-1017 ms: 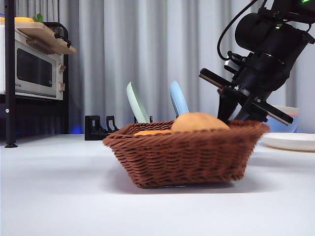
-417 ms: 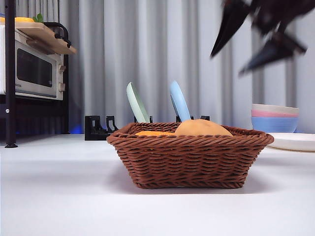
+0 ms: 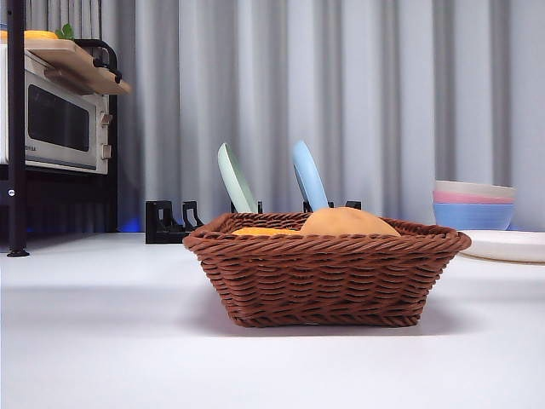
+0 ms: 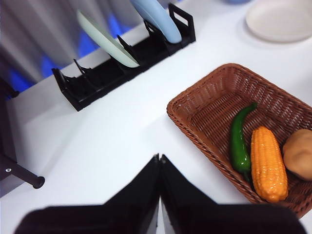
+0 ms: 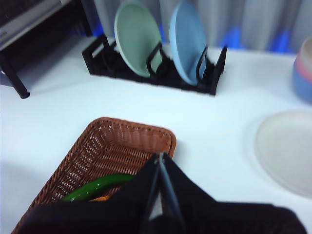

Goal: Pick up the basket,pick up the corn from the table,pick up the potato from the table,pick up the cucumber from the table,put all items into the basket

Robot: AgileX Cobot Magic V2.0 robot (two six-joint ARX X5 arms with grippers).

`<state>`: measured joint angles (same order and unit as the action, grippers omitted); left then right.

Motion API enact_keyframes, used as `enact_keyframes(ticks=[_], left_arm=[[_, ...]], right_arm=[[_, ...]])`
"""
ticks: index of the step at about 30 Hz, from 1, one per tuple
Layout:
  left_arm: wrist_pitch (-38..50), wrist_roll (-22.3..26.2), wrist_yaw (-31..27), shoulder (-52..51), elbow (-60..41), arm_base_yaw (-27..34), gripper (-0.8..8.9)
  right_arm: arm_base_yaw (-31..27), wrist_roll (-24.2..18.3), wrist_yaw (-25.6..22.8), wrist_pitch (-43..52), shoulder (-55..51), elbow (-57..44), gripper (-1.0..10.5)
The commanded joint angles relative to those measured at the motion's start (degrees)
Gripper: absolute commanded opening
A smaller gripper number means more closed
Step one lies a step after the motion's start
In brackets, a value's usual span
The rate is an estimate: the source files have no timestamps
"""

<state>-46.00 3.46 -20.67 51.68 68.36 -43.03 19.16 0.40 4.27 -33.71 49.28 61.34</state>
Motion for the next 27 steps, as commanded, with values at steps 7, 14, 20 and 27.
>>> enact_keyframes(ticks=[7, 14, 20, 27], left_arm=[[8.6, 1.0, 0.1, -15.5, -21.0, 0.0, -0.08], [6.8, -1.9, 1.2, -20.8, -25.0, 0.0, -0.04], [5.8, -1.9, 1.2, -19.8, -25.0, 0.0, -0.03], [5.8, -1.9, 1.2, -19.4, -25.0, 0.0, -0.04]], right_arm=[[0.2, -2.9, -0.2, 4.1, -10.4, -13.7, -0.2], [0.0, 1.2, -0.2, 3.5, -12.1, -17.2, -0.2], [0.0, 7.2, 0.1, 3.2, -12.0, -17.2, 0.0], [0.0, 7.2, -0.3, 3.2, -12.0, -17.2, 0.0]])
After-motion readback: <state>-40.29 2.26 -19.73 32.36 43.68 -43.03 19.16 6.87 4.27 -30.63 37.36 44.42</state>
